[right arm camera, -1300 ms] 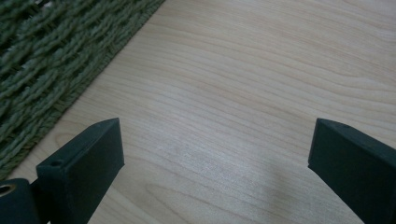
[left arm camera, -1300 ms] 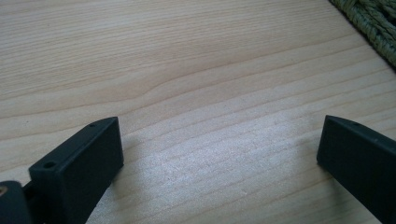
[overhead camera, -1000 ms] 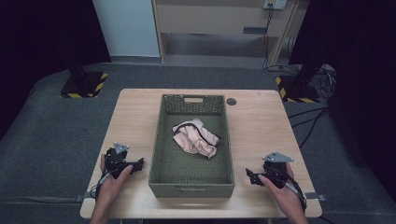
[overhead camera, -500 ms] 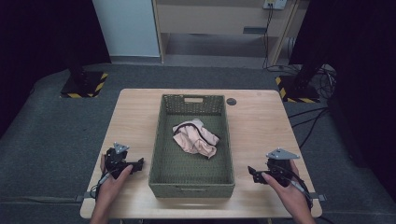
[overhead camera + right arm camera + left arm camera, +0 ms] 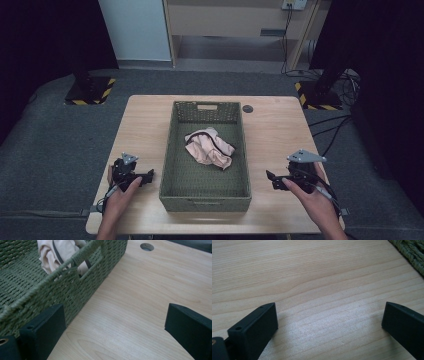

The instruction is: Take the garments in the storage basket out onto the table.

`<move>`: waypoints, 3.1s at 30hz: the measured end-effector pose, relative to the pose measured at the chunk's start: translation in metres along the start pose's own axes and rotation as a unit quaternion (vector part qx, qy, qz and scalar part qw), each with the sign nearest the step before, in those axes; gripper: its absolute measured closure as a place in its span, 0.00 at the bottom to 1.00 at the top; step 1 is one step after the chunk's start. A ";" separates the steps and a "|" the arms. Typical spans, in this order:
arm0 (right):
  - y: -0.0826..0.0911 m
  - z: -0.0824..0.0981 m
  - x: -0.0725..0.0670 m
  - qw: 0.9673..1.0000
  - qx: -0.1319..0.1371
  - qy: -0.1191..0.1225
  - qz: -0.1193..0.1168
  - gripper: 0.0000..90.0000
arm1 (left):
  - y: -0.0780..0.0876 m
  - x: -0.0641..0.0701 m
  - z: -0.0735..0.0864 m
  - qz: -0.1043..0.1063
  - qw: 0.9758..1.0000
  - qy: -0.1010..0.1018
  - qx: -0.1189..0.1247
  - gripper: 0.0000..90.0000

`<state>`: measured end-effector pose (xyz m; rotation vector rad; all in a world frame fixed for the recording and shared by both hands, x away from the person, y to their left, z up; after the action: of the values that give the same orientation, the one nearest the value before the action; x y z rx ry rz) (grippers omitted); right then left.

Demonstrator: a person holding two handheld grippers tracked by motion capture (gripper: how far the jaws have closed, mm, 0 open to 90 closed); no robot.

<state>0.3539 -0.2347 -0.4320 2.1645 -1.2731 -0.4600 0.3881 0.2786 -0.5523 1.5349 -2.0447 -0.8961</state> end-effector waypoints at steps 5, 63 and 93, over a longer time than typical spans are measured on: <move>0.005 -0.014 -0.002 1.000 0.008 0.003 -0.001 0.04 | 0.000 0.000 0.000 0.000 1.000 0.000 0.000 0.00; -0.066 -0.129 -0.091 0.994 -0.001 0.088 -0.067 0.03 | 0.000 0.000 0.000 0.000 1.000 0.000 0.000 0.00; -0.130 -0.134 -0.112 0.994 -0.035 0.078 -0.073 0.03 | 0.000 0.000 0.000 0.000 1.000 0.000 0.000 0.00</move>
<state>0.4623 -0.0470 -0.4106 2.1961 -1.0049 -0.3803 0.3881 0.2785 -0.5523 1.5348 -2.0447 -0.8959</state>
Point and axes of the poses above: each handheld gripper's, and its own axes: y roughly backward along the jaws, z roughly out of its underside, x roughly to its right, the point moved 2 cm from there along -y, roughly forward along the jaws, and after that the axes turned 3 degrees about -y, right-handed, at the moved point
